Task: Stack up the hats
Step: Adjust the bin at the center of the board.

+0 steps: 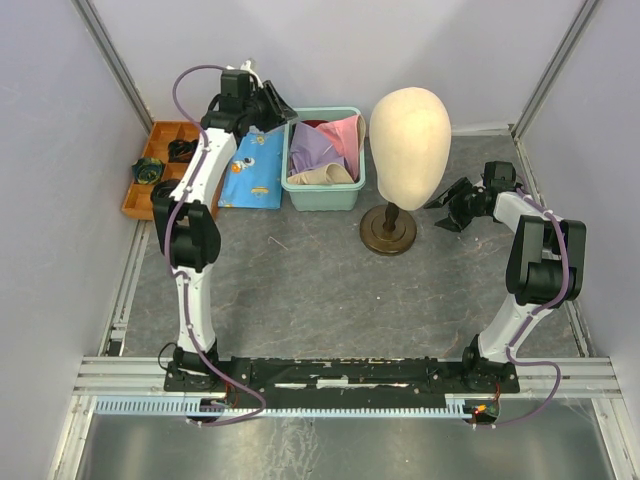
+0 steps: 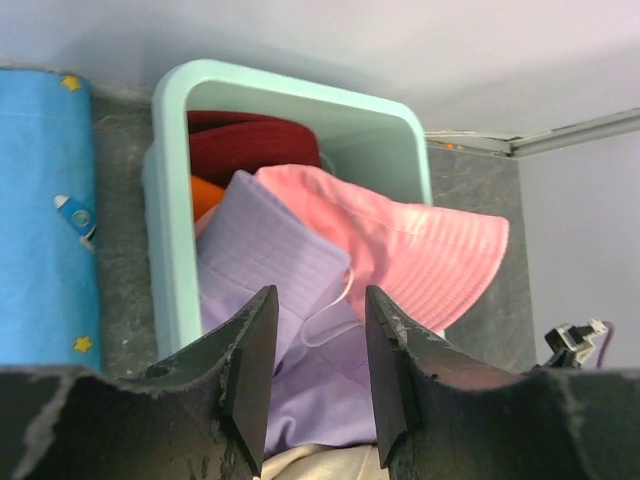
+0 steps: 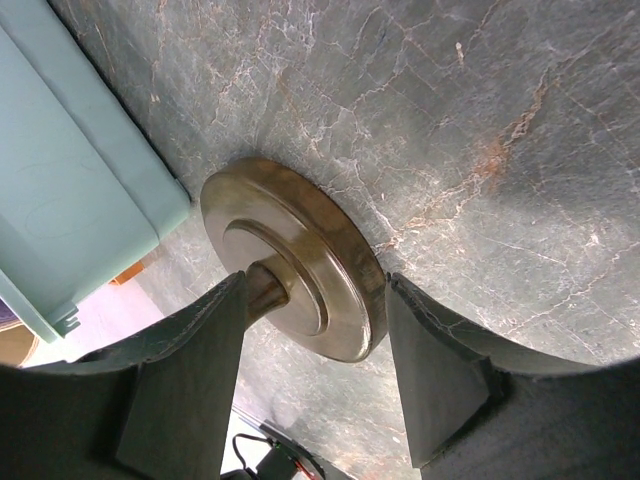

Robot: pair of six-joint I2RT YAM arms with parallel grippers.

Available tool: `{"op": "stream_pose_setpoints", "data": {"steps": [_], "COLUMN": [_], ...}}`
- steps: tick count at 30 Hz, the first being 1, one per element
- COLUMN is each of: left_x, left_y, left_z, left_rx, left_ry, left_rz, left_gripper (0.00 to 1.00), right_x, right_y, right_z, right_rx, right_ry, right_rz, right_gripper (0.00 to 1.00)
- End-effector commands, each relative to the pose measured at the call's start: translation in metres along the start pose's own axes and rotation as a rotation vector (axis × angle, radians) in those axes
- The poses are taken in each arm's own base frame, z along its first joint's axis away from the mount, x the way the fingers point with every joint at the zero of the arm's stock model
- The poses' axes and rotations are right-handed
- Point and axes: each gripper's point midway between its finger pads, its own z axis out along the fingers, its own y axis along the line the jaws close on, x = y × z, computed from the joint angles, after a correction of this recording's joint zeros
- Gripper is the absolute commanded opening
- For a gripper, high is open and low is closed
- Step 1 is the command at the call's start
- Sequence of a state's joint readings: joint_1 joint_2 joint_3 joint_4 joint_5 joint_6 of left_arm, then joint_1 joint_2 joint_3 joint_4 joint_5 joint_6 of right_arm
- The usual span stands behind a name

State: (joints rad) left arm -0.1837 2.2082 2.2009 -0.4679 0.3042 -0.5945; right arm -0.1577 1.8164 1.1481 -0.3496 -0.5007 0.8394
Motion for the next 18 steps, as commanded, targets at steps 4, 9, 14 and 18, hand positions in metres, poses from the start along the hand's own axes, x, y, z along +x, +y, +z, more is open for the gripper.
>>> {"op": "stream_pose_setpoints", "data": {"steps": [4,9,14,18], "left_x": [-0.019,-0.004,0.018,0.031], "left_y": [-0.035,-0.027,-0.025,-0.021], "left_z": [0.015,0.037,0.049,0.056], "left_rx": [0.131,0.115,0.077,0.036], "left_ry": [-0.041,-0.011,0.027,0.045], "left_rz": [-0.009,-0.021,0.011,0.042], "left_gripper": [0.48,0.49,0.49,0.50], "right_x": [-0.010,-0.014,-0.018,-0.020], "right_y": [0.023,0.025,0.024,0.023], "right_z": [-0.016,-0.017,-0.017,-0.018], "right_rx": [-0.054,-0.056,-0.054,-0.053], "right_ry": [-0.037,-0.040,-0.046,-0.050], "right_rz": [-0.064,-0.064,-0.061,-0.060], "right_gripper": [0.66,0.66,0.67,0.67]}}
